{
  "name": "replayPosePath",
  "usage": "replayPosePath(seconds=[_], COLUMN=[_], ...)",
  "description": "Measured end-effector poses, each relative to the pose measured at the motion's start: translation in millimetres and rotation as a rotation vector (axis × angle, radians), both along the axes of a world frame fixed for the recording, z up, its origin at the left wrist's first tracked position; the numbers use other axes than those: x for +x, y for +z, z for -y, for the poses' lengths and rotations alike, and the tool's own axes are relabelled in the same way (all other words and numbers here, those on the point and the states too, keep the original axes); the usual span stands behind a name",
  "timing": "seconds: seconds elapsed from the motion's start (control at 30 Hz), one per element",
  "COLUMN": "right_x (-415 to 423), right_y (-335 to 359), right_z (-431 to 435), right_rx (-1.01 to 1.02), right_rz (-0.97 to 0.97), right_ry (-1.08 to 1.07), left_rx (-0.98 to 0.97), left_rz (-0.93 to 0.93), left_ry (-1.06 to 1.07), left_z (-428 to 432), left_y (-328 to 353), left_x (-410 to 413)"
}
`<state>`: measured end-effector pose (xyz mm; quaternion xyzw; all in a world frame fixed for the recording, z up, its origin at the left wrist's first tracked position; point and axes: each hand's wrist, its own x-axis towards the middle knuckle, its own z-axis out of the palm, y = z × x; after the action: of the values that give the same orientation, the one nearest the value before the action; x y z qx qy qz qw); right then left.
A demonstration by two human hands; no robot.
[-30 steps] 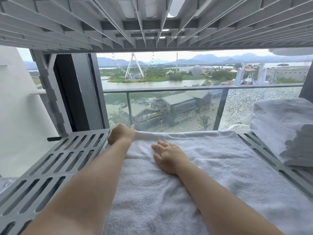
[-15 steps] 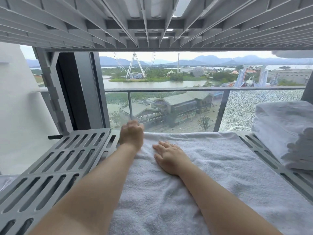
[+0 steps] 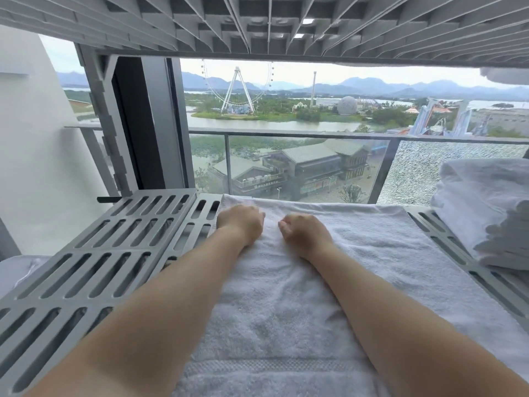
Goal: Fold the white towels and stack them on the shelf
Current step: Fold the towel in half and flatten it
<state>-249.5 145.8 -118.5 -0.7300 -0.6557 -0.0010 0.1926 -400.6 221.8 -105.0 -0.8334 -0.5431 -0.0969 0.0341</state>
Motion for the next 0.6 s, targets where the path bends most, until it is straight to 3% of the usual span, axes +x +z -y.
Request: replayPosePath(seconds=[0.17, 0.37, 0.6], right_x=[3, 5, -3], right_y=[8, 0, -3], right_z=[27, 86, 151], right_rx=[-0.197, -0.143, -0.149], right_rz=[-0.029, -0.110, -0.014], right_ry=[0.086, 0.092, 0.148], left_rx=[-0.098, -0.134, -0.202], left_rz=[0.033, 0.030, 0.093], left_ry=[0.010, 0.019, -0.017], left_z=[40, 101, 168], left_y=[-3, -1, 10], left_x=[2, -8, -48])
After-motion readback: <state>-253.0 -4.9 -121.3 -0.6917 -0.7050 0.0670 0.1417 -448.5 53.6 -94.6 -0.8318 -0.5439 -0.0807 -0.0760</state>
